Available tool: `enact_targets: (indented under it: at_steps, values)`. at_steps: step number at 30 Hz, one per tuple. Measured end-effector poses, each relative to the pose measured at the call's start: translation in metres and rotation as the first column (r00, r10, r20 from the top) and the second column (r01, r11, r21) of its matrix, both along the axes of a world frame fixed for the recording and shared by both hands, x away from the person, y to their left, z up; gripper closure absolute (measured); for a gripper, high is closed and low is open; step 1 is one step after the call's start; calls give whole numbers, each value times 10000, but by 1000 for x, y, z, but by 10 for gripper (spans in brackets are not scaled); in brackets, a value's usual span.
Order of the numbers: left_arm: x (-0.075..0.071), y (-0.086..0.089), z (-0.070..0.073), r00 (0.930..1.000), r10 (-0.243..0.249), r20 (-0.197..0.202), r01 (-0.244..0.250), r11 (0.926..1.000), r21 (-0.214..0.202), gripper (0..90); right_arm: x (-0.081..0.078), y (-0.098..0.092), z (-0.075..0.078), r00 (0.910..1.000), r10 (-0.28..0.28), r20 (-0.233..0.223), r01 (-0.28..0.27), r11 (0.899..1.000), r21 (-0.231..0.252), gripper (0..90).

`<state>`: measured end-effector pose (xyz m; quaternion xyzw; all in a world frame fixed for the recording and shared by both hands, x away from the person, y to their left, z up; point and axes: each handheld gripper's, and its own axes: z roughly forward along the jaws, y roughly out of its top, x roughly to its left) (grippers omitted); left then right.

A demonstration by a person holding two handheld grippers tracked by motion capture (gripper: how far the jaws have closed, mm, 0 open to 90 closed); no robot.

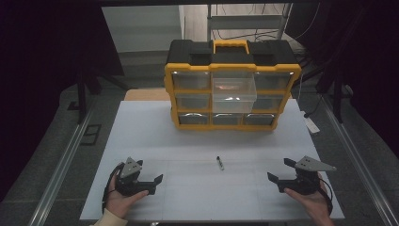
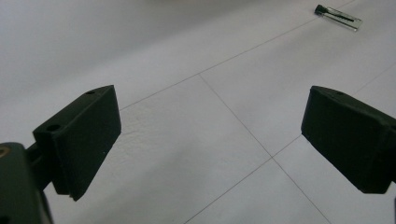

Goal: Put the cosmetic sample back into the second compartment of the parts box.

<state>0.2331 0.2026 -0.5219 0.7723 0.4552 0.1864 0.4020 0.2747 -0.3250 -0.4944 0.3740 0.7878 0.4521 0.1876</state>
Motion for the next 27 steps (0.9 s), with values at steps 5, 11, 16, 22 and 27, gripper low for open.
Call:
enact_targets:
  at_steps: [5,11,16,22,27]
  values:
    - [0,0,0,10000,-47,-15,47,10000,43,55,0,0,-1,10000,65,-1,-65,9999,-85,108]
    - [-1,0,-1,10000,-52,-15,52,10000,80,59,0,1,-1,9999,123,-46,-123,9998,-148,108]
    - [0,0,-1,10000,-72,-19,72,9999,111,61,0,1,-1,9999,137,-61,-138,9998,-163,109]
    - [-1,0,-1,10000,-73,-20,74,9999,119,61,1,1,-2,9999,135,-89,-136,9998,-173,111]
    - [-1,0,-1,10000,-63,-10,63,9999,104,63,1,2,-1,9999,115,-115,-118,9997,-211,114]
